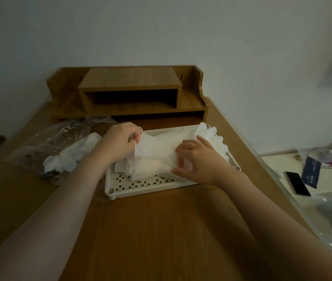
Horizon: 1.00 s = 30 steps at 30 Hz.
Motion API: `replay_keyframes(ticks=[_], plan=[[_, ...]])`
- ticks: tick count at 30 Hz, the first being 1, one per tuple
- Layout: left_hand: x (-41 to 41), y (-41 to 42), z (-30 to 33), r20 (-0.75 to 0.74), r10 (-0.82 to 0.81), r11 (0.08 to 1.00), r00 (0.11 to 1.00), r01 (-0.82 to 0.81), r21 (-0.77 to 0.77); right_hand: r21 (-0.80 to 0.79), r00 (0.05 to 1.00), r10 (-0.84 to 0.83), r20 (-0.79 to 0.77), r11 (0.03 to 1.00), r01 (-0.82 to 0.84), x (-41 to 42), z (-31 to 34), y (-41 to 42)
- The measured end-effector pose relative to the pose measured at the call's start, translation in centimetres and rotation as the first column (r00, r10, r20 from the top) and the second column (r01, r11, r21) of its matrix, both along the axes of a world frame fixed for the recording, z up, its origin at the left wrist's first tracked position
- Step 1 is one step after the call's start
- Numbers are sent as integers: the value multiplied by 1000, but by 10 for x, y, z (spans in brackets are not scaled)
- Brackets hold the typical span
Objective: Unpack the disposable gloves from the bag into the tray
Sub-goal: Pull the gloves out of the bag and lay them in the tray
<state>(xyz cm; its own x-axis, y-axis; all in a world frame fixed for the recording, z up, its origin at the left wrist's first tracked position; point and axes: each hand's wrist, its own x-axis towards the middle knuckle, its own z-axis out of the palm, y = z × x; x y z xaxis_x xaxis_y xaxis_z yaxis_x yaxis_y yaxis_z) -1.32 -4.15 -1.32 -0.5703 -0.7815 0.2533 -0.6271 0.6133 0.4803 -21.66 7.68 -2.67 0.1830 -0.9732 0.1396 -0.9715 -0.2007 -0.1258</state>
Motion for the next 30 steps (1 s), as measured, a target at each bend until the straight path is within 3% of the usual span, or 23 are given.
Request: replay_keyframes(ticks=[2, 4, 6, 8, 12, 15, 17, 20, 25, 30], plan=[[2, 5, 0, 74, 30, 999, 997, -32, 22, 54, 997, -52, 57, 997, 49, 2, 1, 1], [-1, 11, 6, 66, 72, 995, 995, -68, -69, -71, 991, -83, 102, 993, 91, 2, 1, -2], [-11, 22, 14, 4, 65, 976, 998, -63, -209, -229, 997, -56, 51, 971, 67, 2, 2, -10], [-30, 35, 19, 17, -2, 969, 1000, 6, -246, -215, 997, -22, -70, 977, 6, 8, 0, -20], [-62, 42, 0, 179, -80, 996, 981, 84, -15, -55, 945, -9, -326, 998, -9, 24, -11, -33], [-54, 29, -24, 331, -40, 997, 943, 17, 74, -19, 925, -144, -352, 989, 146, 14, -15, -31], [-46, 24, -39, 474, 20, 1000, 880, -9, -25, 47, 903, -263, -340, 954, 296, 1, -19, -27], [-41, 22, -50, 540, 111, 993, 834, -77, -84, 165, 902, -366, -229, 898, 407, -14, -26, -26], [-33, 20, -50, 566, 139, 988, 812, -151, -26, 333, 950, -311, -41, 892, 307, -25, -32, -30], [-27, 18, -49, 574, 131, 989, 808, -148, -17, 325, 959, -282, 36, 911, 255, -31, -32, -31]])
